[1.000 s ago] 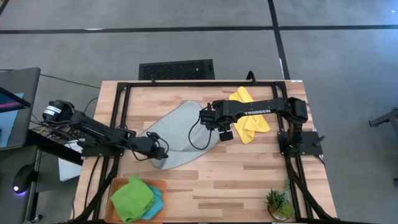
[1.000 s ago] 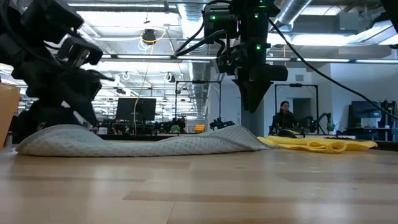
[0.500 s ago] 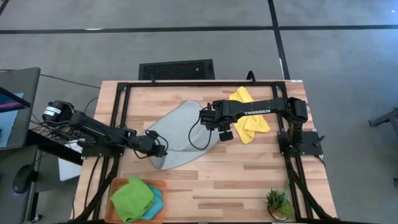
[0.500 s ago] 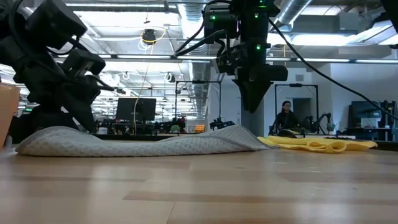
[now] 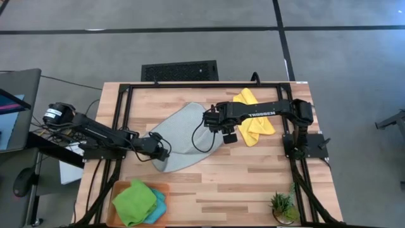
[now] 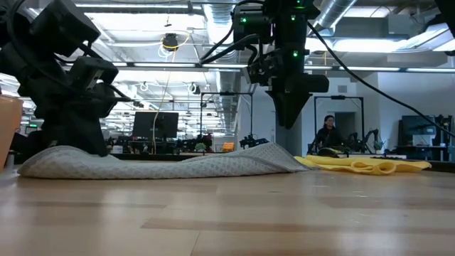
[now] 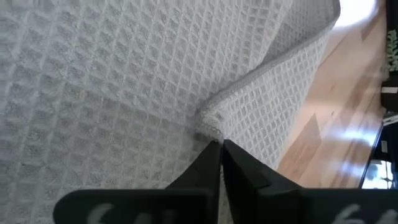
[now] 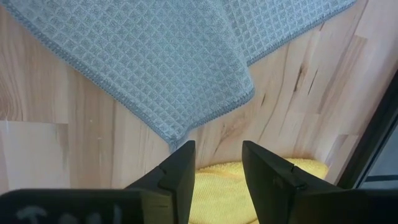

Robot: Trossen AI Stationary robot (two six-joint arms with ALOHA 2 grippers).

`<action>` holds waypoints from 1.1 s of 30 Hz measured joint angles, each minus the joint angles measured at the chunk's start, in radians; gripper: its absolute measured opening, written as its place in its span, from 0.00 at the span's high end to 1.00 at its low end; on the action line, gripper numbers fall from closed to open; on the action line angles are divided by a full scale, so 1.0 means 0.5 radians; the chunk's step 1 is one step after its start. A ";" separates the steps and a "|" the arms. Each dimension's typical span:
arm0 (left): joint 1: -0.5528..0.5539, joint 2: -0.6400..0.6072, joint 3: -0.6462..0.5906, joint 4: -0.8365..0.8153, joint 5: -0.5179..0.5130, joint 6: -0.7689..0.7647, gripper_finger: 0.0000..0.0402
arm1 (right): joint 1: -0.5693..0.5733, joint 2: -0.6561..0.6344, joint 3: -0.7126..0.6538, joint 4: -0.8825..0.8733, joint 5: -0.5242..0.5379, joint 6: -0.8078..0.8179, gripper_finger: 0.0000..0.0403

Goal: Fold microfiber towels
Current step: Fold the gray microfiber towel

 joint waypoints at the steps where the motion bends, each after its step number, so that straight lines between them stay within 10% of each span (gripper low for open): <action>1: 0.000 0.000 0.000 0.013 -0.005 0.007 0.99 | 0.000 0.000 0.000 0.000 0.000 0.000 0.62; 10: -0.005 0.000 0.238 0.133 -0.047 0.317 1.00 | 0.000 0.000 0.000 -0.014 0.000 0.048 0.62; 23: -0.076 0.000 0.849 -0.923 -0.284 0.629 1.00 | 0.032 0.002 0.000 0.300 -0.378 -0.133 0.62; 33: -0.112 0.000 1.029 -1.085 -0.466 0.793 1.00 | 0.057 0.005 0.000 0.620 -0.658 -0.283 0.62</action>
